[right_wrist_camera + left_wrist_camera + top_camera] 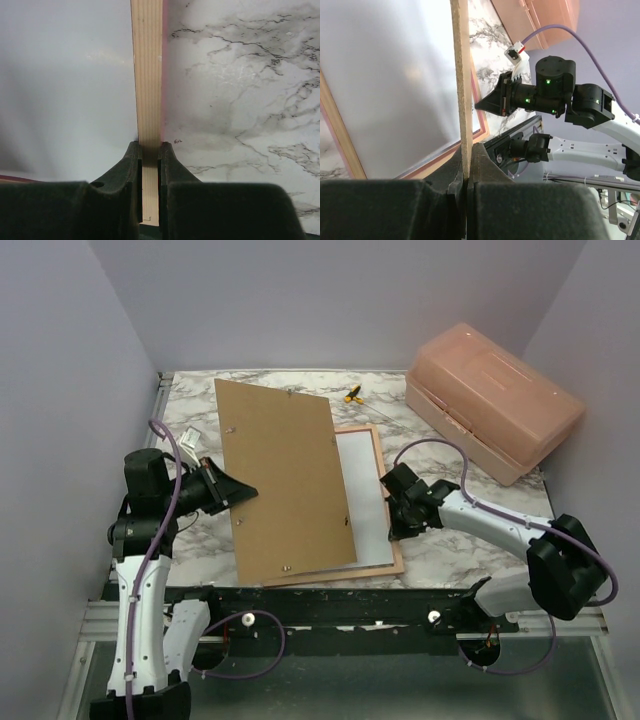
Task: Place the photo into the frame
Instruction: Adjust the photo frame at the center of the board.
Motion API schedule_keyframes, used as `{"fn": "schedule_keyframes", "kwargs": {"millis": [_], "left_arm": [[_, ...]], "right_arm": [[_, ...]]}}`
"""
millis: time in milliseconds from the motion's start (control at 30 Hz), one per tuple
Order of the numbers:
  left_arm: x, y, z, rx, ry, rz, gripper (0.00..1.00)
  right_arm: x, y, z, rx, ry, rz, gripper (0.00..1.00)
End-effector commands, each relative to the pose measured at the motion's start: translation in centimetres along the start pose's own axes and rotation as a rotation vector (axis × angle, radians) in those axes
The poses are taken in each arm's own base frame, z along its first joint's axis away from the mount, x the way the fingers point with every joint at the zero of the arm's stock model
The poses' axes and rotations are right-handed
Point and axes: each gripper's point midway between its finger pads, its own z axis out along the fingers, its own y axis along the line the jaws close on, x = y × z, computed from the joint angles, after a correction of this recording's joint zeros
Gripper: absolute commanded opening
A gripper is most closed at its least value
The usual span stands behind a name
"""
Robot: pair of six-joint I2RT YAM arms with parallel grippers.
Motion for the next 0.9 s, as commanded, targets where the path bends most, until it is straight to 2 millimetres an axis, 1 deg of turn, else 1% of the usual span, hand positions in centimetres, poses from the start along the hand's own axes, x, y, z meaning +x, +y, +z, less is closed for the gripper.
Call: {"fn": "schedule_keyframes", "kwargs": {"millis": [0, 167, 400, 600, 700, 833, 867], "left_arm": [[-1.4, -2.7, -0.9, 0.108, -0.014, 0.104, 0.0], [-1.6, -1.9, -0.6, 0.095, -0.013, 0.09, 0.0], [-1.4, -0.4, 0.2, 0.069, -0.006, 0.081, 0.0], [-1.4, 0.8, 0.6, 0.035, -0.004, 0.08, 0.0], [-1.4, 1.1, 0.8, 0.026, 0.0, 0.082, 0.0], [-1.4, 1.8, 1.0, 0.007, 0.003, 0.079, 0.0], [-1.4, 1.8, 1.0, 0.007, 0.003, 0.08, 0.0]], "right_arm": [[0.5, 1.1, 0.6, -0.052, 0.038, -0.032, 0.0], [1.1, 0.4, 1.0, 0.001, 0.066, 0.009, 0.01], [1.9, 0.7, 0.3, -0.029, 0.073, 0.065, 0.1], [3.1, 0.4, 0.2, -0.033, 0.103, 0.096, 0.11], [3.6, 0.4, 0.4, -0.037, 0.108, 0.11, 0.13], [3.2, 0.2, 0.0, -0.029, 0.083, 0.125, 0.3], [2.9, 0.3, -0.2, -0.031, 0.074, 0.127, 0.35]]}}
